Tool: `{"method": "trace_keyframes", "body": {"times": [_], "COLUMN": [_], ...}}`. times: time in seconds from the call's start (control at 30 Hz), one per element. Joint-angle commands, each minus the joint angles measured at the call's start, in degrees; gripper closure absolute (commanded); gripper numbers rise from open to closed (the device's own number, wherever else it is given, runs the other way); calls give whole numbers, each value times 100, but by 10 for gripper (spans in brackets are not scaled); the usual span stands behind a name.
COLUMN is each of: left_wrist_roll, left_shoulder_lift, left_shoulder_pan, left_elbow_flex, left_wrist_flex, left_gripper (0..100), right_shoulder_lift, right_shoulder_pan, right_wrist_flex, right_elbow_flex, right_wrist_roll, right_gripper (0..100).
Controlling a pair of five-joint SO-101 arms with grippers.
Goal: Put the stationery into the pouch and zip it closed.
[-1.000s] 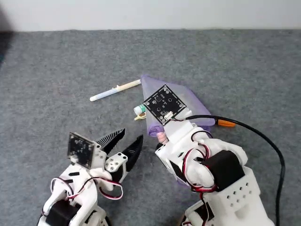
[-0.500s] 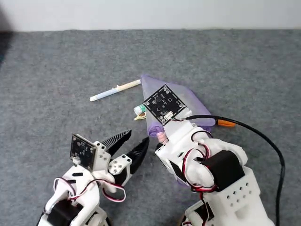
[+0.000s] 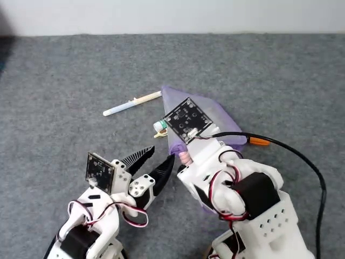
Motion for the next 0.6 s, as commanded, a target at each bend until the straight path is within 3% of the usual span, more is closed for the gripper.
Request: {"method": "trace_keyframes", "body": {"times": [0.0,0.27,0.57], "left_wrist_roll": [-123,-114,-149], "left_shoulder_lift": [501,1925,2127], "left_shoulder_pan": [44,35,-765], "left_elbow_flex": [-48,-497,-593], "left_wrist_flex": [-325,-607,-818], "left_gripper": [837,837,837], "right_shoulder_lift": [-84,-84,-119], "right_shoulder_pan": [-295,-303,-303], "right_wrist_flex": [-31,-31,127], "right_elbow_flex": [-26,-18,-18], "right_wrist_roll": [-35,-35,-35], "right_gripper": [989,989,989]}}
